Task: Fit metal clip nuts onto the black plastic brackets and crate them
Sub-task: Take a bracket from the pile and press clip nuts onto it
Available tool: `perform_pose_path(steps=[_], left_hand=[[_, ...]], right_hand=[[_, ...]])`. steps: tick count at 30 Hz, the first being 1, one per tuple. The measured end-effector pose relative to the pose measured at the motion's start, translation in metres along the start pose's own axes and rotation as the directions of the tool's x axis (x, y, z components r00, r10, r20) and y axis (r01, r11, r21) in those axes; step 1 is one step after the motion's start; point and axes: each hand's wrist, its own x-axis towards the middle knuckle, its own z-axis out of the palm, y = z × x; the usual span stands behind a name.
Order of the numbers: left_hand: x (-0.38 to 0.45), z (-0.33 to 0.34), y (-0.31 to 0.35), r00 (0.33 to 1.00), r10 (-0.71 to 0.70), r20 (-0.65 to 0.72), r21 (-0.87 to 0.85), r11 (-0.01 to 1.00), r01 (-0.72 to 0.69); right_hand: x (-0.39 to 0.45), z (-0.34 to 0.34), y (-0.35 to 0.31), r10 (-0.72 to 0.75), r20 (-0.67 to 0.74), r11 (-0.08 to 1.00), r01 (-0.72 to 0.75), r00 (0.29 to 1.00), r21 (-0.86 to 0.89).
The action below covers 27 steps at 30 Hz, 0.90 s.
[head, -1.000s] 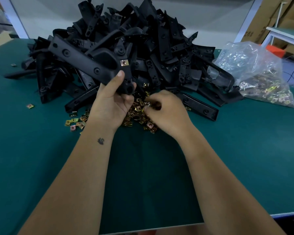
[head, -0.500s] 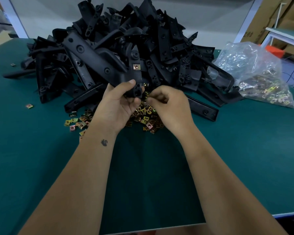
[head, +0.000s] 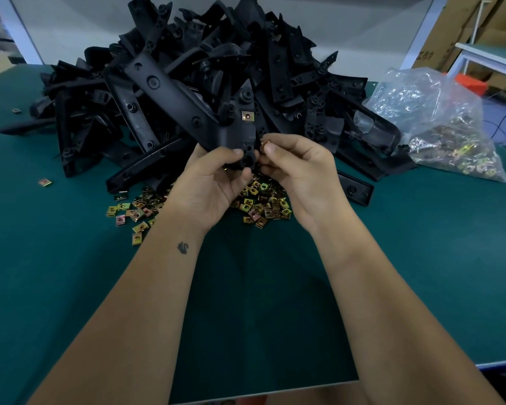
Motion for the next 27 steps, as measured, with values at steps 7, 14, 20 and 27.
perform_pose_path(steps=[7, 14, 20, 27], left_hand=[[0.0000, 0.0003, 0.0000, 1.000, -0.023, -0.016, -0.027, 0.999, 0.022], [-0.0015, 0.0008, -0.0011, 1.000, -0.026, 0.014, 0.015, 1.000, 0.026], [0.0000, 0.0003, -0.0021, 0.999, -0.033, 0.013, 0.047, 0.998, 0.032], [0.0002, -0.0023, -0.0031, 0.999, -0.024, 0.037, 0.068, 0.997, 0.021]], right_hand=[[-0.0006, -0.0022, -0.0014, 0.007, 0.033, 1.000, -0.008, 0.999, 0.026], [0.0002, -0.0007, -0.0009, 0.040, 0.034, 0.999, -0.040, 0.999, -0.004], [-0.0008, -0.0016, -0.0030, 0.051, 0.031, 0.999, -0.051, 0.998, 0.005], [-0.0012, -0.0004, -0.0015, 0.056, 0.068, 0.998, -0.056, 0.996, 0.004]])
